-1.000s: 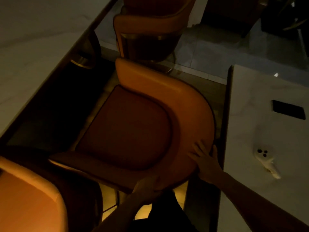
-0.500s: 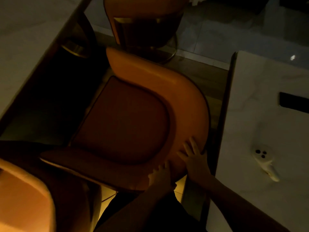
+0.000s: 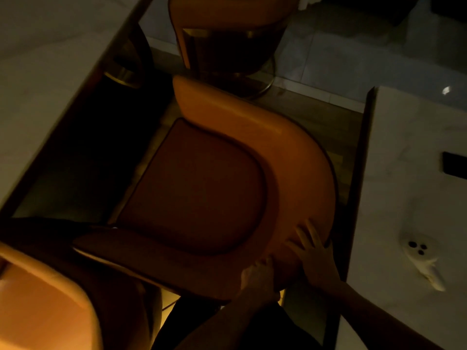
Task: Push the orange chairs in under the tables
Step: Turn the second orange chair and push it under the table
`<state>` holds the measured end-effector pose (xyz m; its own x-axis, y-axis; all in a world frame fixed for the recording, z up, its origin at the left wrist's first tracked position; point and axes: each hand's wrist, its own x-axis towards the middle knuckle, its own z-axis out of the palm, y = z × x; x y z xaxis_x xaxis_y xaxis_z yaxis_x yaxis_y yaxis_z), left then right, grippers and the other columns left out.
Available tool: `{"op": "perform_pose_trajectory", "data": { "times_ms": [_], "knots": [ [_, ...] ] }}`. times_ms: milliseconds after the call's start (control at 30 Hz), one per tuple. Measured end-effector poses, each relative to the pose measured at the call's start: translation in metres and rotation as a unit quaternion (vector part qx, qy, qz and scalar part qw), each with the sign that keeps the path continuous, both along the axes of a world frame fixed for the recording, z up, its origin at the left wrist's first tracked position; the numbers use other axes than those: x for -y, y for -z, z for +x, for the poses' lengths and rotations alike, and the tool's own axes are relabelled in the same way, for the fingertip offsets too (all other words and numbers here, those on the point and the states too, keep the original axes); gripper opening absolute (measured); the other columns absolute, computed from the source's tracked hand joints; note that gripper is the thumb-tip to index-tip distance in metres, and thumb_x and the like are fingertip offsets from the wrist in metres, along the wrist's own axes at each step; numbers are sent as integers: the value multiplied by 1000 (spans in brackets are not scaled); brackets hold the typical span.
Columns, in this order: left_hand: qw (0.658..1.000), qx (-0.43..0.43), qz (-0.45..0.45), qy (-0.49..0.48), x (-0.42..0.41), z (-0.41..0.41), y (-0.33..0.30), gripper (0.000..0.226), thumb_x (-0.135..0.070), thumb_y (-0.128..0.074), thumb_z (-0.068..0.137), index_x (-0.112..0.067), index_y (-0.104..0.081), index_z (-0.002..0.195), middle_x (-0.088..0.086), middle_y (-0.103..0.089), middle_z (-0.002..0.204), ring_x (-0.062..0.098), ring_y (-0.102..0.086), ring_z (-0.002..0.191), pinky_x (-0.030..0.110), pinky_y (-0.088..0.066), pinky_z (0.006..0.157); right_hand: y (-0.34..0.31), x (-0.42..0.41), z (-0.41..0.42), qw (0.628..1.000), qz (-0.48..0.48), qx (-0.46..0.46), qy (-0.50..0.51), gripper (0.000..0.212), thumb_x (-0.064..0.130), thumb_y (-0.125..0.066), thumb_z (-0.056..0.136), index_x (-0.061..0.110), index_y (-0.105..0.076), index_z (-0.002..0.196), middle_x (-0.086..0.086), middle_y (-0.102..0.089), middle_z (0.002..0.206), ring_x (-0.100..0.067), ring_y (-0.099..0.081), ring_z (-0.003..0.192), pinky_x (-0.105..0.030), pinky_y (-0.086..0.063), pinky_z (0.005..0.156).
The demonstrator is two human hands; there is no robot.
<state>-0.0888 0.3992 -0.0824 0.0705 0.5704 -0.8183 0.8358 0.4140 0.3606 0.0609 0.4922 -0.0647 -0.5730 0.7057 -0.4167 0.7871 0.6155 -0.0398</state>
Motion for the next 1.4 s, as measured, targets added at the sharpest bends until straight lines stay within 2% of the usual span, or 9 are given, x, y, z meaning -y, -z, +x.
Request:
{"op": "perform_pose_trajectory", "data": {
  "times_ms": [400,500,667,867,1000,1100,1167,1267,1400],
  "knots": [
    [994,-26,76,-76,1,-95,-22,87,-41,-68,77,-29,-21,149,5,-53,136,30,-53,120,39,-44,95,0,-3,-98,999,-6,18,31,71,28,-91,44,31,-67,111,-15,-51,139,-40,-17,139,-80,-33,81],
    [992,-29,77,-97,3,-117,-20,88,-41,-71,75,-33,-22,148,2,-49,139,29,-51,123,41,-43,98,-3,-4,-125,999,-6,34,28,71,25,-89,48,32,-64,114,-14,-47,142,-40,-11,141,-84,-19,87],
    [993,-21,66,-97,6,-129,-16,92,-48,-67,79,-33,-10,151,-3,-29,153,29,-34,136,56,-29,105,-13,-11,-143,996,29,81,-27,68,32,-66,83,40,-31,141,-8,-7,160,-39,21,142,-79,15,94],
    [996,0,44,-79,2,-136,-14,96,-53,-70,78,-32,-12,150,2,-34,150,33,-36,133,56,-36,102,-17,-19,-138,989,21,114,-90,82,40,-65,77,35,-24,148,-16,-8,160,-44,24,139,-66,27,100],
    [995,3,51,-87,4,-136,-13,96,-54,-72,76,-34,-13,149,1,-36,149,33,-39,132,57,-37,101,-14,-27,-136,984,-20,126,-128,98,51,-81,53,25,-44,141,-25,-35,149,-49,3,141,-63,21,105],
    [994,-8,65,-85,7,-138,-6,98,-59,-72,72,-37,-15,149,0,-38,149,30,-42,131,51,-39,103,-10,-33,-131,971,2,118,-207,87,41,-65,79,17,-21,150,-24,-16,156,-49,7,142,-58,36,97],
    [992,-23,75,-100,8,-135,-5,97,-58,-72,72,-37,-17,149,-3,-35,151,27,-40,133,49,-36,105,-13,-45,-131,954,-12,122,-275,87,39,-62,83,11,-15,151,-24,-16,156,-45,-1,143,-57,26,105],
    [987,-52,65,-140,10,-122,-7,97,-53,-71,75,-38,-14,151,-5,-24,157,23,-24,142,56,-21,111,-19,-73,-134,910,-77,104,-394,94,36,-70,80,6,-15,150,-21,-22,154,-39,-16,142,-53,-3,116],
    [978,-66,16,-197,2,-103,-16,90,-44,-64,83,-35,-7,152,-5,-12,161,27,-5,147,62,-3,112,-17,-104,-137,860,-129,64,-489,91,26,-69,82,8,-12,151,-19,-23,154,-35,-20,141,-46,-9,116]
  ]
}}
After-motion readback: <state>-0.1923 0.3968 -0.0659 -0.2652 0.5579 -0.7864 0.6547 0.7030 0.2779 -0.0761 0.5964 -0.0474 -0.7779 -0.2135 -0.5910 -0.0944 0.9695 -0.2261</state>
